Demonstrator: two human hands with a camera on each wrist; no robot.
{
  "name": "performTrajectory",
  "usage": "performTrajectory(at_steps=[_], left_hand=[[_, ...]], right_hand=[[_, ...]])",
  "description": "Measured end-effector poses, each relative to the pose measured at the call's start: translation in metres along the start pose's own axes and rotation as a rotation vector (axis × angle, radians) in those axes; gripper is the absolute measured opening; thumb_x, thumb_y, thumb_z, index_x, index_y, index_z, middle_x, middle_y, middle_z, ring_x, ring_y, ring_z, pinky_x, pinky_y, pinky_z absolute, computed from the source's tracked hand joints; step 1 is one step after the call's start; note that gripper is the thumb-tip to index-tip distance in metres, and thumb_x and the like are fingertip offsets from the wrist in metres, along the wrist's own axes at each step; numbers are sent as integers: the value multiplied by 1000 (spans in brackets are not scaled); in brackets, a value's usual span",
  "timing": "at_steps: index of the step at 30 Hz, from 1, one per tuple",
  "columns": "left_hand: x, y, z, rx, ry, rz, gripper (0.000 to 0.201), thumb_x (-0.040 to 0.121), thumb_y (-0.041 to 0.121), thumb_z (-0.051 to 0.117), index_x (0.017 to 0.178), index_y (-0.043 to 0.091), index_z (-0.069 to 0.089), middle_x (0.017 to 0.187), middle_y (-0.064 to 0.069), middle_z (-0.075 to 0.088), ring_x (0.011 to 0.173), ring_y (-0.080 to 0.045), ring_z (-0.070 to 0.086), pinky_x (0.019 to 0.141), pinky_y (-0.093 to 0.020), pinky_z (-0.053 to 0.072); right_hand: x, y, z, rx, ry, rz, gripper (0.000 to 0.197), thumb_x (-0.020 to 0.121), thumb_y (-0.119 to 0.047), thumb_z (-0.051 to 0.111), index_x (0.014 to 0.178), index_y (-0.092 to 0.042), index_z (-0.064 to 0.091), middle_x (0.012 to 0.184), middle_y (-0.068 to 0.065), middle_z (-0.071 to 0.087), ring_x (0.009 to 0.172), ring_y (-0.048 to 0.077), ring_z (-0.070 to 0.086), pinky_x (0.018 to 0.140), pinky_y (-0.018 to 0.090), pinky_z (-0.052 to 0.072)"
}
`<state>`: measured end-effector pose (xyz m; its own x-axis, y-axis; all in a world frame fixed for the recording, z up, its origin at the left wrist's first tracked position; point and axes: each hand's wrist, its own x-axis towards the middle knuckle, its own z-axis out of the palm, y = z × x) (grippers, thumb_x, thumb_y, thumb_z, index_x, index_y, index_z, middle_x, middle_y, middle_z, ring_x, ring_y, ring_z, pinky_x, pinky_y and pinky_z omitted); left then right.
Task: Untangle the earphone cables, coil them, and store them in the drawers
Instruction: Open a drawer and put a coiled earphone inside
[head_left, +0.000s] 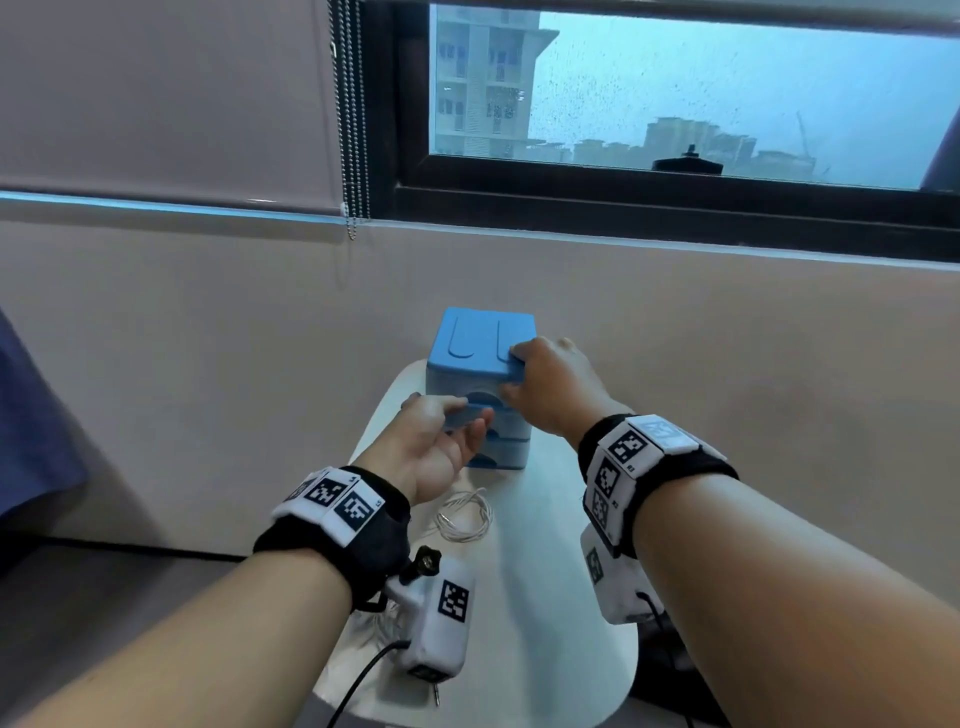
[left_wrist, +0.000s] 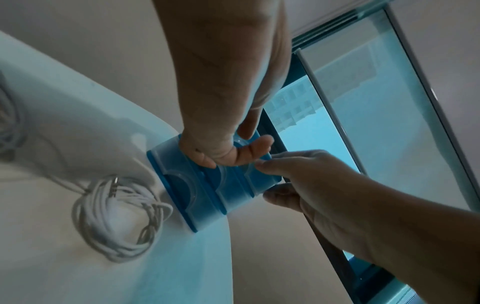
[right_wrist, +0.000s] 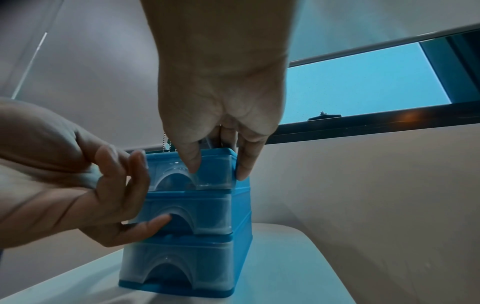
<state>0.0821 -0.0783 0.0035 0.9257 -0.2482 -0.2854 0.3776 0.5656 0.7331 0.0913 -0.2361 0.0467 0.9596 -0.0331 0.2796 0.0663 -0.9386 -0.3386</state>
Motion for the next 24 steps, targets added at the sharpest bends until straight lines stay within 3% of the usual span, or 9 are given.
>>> performTrajectory(at_steps=[3, 6, 10, 12, 15, 17, 20, 22, 24], left_hand=[[3, -5, 0, 59, 47, 14, 34, 102, 3, 54, 133, 16, 48, 110, -17, 59, 58, -15, 59, 44, -20, 47], [1, -9, -1, 122, 82, -45, 45, 102, 12, 59, 144, 18, 45, 104, -15, 55, 56, -14, 52, 41, -22, 43], [-22, -1, -14, 452, 77, -174, 42, 103, 41, 53, 138, 18, 48, 95, -12, 52, 59, -23, 58, 44, -27, 44], [-29, 6, -19, 738, 132, -87, 44, 104, 46, 49, 142, 27, 39, 112, -11, 51, 72, -28, 64, 53, -31, 52], [-25, 18, -24, 1172, 187, 220, 55, 106, 36, 45, 151, 48, 16, 134, -7, 36, 95, -29, 63, 69, -36, 54], [-17, 23, -25, 1439, 142, 409, 68, 106, 26, 41, 153, 55, 3, 132, -7, 29, 89, -30, 61, 73, -38, 54], [-9, 26, -26, 1674, 99, 456, 78, 103, 17, 38, 153, 59, -3, 133, -12, 35, 82, -32, 63, 81, -44, 56], [-7, 25, -24, 1680, 74, 457, 77, 99, 15, 39, 154, 56, 2, 141, -12, 38, 90, -33, 65, 85, -47, 56], [-6, 27, -21, 1695, 89, 521, 70, 98, 18, 42, 155, 47, 13, 141, -12, 43, 93, -33, 62, 81, -42, 53]], right_hand=[[0, 1, 2, 7, 0, 7, 26, 89, -36, 67, 112, -23, 64, 98, 0, 45, 95, 25, 48, 90, 38, 51], [-1, 3, -1, 2, -6, 5, 25, 90, -36, 67, 111, -23, 65, 98, -1, 46, 94, 25, 51, 86, 37, 51], [-4, 1, 0, 32, -20, 29, 25, 88, -34, 61, 111, -25, 65, 99, -2, 47, 95, 26, 53, 90, 43, 54], [-8, -4, -1, 53, -28, 51, 22, 86, -33, 56, 105, -25, 63, 96, -3, 47, 92, 27, 55, 89, 44, 55], [-15, -11, -3, 7, -46, 52, 28, 90, -32, 54, 116, -22, 59, 105, 0, 52, 100, 26, 53, 89, 42, 50], [-22, -13, -3, -73, -64, 23, 34, 95, -35, 52, 126, -22, 53, 122, 0, 53, 115, 26, 47, 86, 44, 44], [-43, -7, -5, -93, 6, 3, 47, 96, -37, 54, 141, -29, 45, 141, -2, 42, 133, 26, 35, 99, 52, 36], [-60, -3, -4, -78, 147, -90, 38, 92, -28, 56, 130, -30, 54, 132, -3, 48, 122, 26, 43, 96, 46, 37], [-73, -3, 0, -2, 105, -206, 14, 89, -21, 56, 101, -27, 63, 107, -2, 61, 99, 26, 56, 87, 41, 48]])
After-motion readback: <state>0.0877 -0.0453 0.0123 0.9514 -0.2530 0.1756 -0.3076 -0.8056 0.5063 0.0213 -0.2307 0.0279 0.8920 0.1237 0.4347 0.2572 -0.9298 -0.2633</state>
